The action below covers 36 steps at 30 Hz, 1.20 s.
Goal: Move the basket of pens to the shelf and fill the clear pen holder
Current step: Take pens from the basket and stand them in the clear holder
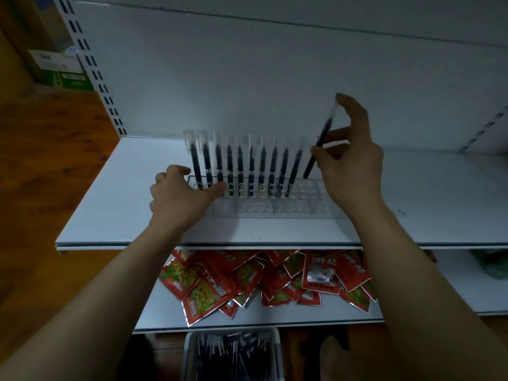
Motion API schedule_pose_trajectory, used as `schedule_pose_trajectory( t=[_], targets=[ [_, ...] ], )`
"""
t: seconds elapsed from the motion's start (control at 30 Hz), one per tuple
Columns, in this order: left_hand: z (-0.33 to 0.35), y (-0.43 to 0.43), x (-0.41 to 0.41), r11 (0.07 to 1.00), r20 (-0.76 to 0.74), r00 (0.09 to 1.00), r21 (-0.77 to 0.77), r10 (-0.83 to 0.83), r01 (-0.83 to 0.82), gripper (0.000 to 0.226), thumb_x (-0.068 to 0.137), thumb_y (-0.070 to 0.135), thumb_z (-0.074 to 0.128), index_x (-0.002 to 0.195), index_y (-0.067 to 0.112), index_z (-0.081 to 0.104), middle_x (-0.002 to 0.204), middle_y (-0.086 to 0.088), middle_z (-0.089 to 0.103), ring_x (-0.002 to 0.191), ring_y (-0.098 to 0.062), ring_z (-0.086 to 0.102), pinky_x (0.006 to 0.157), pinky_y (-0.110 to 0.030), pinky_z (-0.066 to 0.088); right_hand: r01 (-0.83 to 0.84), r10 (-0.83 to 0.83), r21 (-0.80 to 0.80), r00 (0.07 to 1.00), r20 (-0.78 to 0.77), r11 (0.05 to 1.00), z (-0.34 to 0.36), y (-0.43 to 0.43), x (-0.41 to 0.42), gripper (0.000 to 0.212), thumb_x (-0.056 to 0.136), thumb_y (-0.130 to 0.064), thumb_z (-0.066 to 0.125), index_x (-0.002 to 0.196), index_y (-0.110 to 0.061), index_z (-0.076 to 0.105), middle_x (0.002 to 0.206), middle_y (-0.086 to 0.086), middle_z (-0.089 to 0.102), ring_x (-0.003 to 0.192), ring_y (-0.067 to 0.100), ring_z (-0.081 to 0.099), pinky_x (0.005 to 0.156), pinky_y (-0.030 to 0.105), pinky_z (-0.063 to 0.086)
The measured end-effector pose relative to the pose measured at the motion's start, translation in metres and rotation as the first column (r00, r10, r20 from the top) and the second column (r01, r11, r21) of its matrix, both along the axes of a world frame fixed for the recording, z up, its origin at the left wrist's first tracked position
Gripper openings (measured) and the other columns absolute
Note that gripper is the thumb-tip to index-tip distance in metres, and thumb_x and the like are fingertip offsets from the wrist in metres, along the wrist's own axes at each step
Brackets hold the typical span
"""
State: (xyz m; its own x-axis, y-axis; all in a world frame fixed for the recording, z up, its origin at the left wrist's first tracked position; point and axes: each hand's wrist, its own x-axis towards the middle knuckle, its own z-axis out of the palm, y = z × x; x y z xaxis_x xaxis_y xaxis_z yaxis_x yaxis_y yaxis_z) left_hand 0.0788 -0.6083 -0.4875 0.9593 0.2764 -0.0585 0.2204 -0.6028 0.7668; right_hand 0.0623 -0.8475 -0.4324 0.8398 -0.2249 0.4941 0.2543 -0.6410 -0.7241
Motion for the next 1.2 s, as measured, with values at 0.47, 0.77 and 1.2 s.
schedule_pose_trajectory(
  t=[0.47, 0.77, 1.2],
  targets=[
    [0.002, 0.002, -0.012, 0.981, 0.061, 0.995, -0.171, -0.078, 0.088, 0.077, 0.076, 0.048, 0.075, 0.138, 0.015, 0.043, 0.139, -0.006, 0.048, 0.121, -0.023, 0.050, 0.089, -0.030, 0.039, 0.006, -0.067, -0.494, 0.992, -0.106, 0.869, -0.006, -0.013, -0.024, 0.051, 0.098, -0.019, 0.048, 0.145, -0.036, 0.039, 0.099, 0.007, 0.065, 0.082, 0.024, 0.061, 0.075, 0.041, 0.054],
    [0.007, 0.012, -0.058, 0.967, 0.087, 0.993, -0.235, -0.082, 0.100, 0.071, 0.080, 0.038, 0.076, 0.139, 0.019, 0.041, 0.138, -0.004, 0.047, 0.116, -0.020, 0.050, 0.092, -0.038, 0.048, -0.106, 0.039, -0.298, 0.974, -0.224, 0.949, -0.010, 0.016, -0.068, 0.059, 0.094, -0.022, 0.057, 0.146, -0.039, 0.034, 0.112, 0.000, 0.062, 0.086, 0.013, 0.059, 0.082, 0.030, 0.050],
    [-0.039, 0.016, -0.142, 0.929, -0.021, 0.930, 0.033, -0.368, 0.368, 0.019, 0.086, 0.028, 0.070, 0.102, 0.023, 0.063, 0.091, 0.009, 0.066, 0.087, -0.010, 0.064, 0.075, -0.025, 0.050, -0.476, 0.229, -0.229, 0.723, -0.652, 0.849, -0.075, 0.079, -0.125, 0.032, 0.090, -0.029, 0.062, 0.122, -0.027, 0.064, 0.109, -0.003, 0.069, 0.096, 0.013, 0.063, 0.082, 0.025, 0.047]
  ],
)
